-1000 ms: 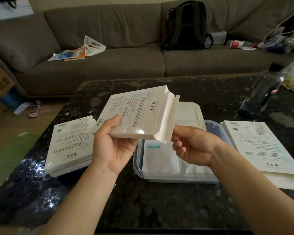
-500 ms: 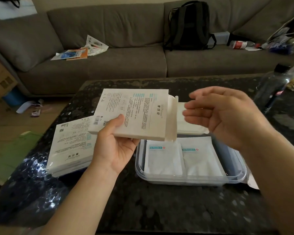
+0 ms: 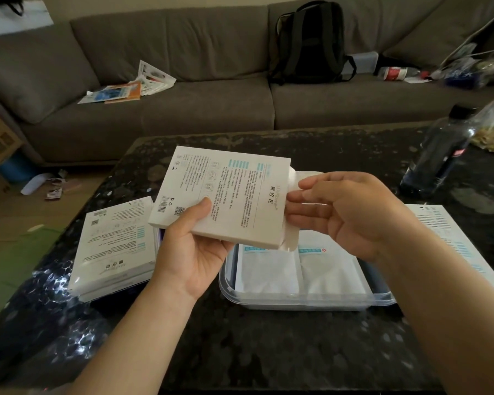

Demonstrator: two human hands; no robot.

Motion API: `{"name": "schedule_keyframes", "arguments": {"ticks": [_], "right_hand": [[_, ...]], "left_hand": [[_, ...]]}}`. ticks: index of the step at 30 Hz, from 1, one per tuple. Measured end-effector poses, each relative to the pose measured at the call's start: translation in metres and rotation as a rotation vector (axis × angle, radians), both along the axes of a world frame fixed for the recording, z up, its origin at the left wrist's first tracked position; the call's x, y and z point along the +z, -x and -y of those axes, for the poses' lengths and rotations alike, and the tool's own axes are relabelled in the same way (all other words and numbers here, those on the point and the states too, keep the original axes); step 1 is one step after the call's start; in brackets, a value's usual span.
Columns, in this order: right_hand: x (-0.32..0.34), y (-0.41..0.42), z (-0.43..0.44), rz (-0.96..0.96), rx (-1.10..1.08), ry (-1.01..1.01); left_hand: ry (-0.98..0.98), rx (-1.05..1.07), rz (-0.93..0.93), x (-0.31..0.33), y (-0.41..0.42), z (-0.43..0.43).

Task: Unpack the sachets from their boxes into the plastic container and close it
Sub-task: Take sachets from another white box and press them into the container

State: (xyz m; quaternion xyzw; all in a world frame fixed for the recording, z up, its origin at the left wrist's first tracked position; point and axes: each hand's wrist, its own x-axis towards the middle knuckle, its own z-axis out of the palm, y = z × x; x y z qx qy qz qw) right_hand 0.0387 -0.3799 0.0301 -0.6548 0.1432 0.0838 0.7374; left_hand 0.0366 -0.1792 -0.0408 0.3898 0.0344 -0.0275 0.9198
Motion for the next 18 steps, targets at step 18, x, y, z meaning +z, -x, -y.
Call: {"name": "schedule_keyframes", "arguments": {"ticks": [18], "right_hand": [[-0.0057,0.0015,-0.0050,-0.041,0.127,-0.160]], "left_hand": [[-0.020,-0.020,0.045,-0.0022,-0.0004,-0.0015]]}}
